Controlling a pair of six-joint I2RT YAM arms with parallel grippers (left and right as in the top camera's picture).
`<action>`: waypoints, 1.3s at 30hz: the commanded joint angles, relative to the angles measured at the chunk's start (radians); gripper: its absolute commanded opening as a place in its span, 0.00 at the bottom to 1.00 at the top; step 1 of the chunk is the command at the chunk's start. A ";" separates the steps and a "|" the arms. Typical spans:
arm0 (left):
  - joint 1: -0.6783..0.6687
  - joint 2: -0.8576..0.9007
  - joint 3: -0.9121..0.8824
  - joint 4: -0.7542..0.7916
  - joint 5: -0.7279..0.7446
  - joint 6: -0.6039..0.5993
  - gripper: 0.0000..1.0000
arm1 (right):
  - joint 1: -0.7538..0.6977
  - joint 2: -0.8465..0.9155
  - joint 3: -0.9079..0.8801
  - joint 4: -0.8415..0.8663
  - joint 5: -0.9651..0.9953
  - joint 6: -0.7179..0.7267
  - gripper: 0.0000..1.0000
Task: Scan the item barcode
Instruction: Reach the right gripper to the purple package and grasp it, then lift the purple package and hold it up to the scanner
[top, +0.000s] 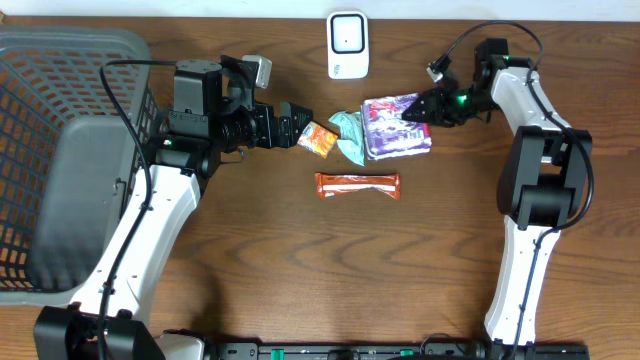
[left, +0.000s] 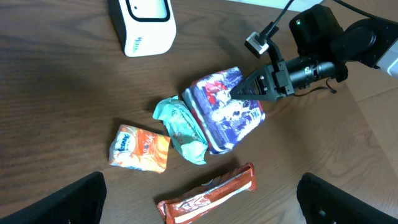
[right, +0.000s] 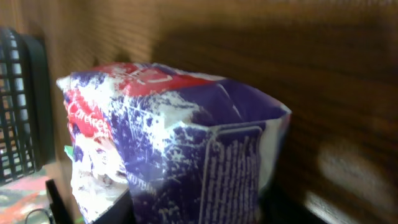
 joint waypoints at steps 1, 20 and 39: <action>0.005 0.005 0.004 -0.002 0.002 0.010 0.98 | -0.004 -0.026 0.035 -0.002 0.063 0.043 0.16; 0.005 0.005 0.004 -0.002 0.002 0.010 0.98 | 0.370 -0.115 0.114 -0.181 1.690 0.459 0.12; 0.005 0.005 0.004 -0.002 0.002 0.010 0.98 | 0.105 -0.134 0.467 -0.339 0.546 0.100 0.95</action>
